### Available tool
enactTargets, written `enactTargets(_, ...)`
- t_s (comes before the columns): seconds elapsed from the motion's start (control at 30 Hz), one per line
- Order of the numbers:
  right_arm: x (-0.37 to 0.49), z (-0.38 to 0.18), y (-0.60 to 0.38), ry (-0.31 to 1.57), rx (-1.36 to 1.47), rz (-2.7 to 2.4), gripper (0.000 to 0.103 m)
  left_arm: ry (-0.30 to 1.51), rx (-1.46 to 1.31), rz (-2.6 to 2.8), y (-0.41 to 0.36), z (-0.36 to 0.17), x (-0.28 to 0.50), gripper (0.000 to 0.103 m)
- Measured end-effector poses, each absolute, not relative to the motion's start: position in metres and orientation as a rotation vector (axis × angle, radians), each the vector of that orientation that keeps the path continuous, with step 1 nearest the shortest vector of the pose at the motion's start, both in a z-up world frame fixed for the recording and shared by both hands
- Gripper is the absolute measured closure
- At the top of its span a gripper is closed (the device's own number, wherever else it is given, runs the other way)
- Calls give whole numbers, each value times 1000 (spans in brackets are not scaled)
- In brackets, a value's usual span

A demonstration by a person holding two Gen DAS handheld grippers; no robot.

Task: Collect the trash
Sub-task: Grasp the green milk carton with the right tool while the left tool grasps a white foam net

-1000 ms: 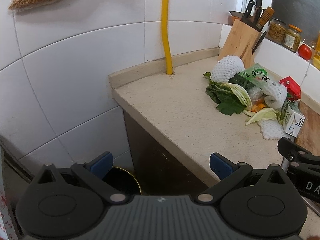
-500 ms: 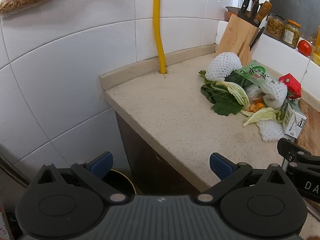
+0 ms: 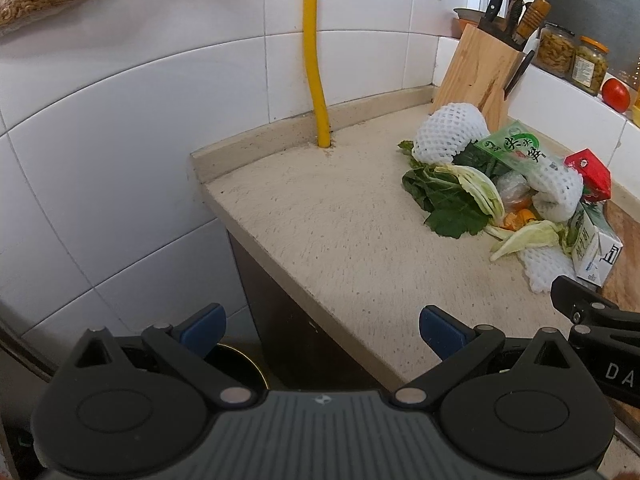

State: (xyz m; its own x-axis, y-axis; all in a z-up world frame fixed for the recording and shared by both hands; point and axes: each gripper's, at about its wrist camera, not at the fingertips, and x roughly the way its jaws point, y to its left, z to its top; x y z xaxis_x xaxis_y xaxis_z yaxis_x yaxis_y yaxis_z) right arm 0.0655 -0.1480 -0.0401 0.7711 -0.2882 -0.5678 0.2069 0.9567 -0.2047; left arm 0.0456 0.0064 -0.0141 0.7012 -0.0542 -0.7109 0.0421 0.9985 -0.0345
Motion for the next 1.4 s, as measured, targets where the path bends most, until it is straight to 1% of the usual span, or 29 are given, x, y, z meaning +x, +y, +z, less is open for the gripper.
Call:
enactTargets(0.3,77,-39,-161,638,-140,-294,0,779,-2,-99,-9,-12,66,4)
enactTargets(0.47,84,-34,-193,618,-123,-373,0,755,9,-167,-28,-6,81,4)
enactTargets(0.9,119,-42,-255,653,-58,-457,0,714,56,-267,-67,-6,114,4)
enactTargets(1.03,134,-45,-265,683,-40,-451,3,720,59,-279,-74,-9,120,4)
enactTargets(1.1,140,-49,-270,713,-18,-437,8,729,66,-282,-78,-11,123,4)
enactTargets(1.17,145,-54,-275,748,-1,-416,28,733,71,-287,-82,-12,125,4)
enactTargets(1.2,148,-56,-279,770,23,-392,32,734,72,-289,-83,-12,125,4)
enactTargets(1.23,150,-58,-282,786,55,-369,41,733,72,-292,-84,-12,126,4)
enactTargets(1.3,153,-60,-289,807,110,-341,44,728,70,-299,-86,-11,127,4)
enactTargets(1.4,153,-60,-294,807,120,-326,45,716,77,-306,-89,-9,130,4)
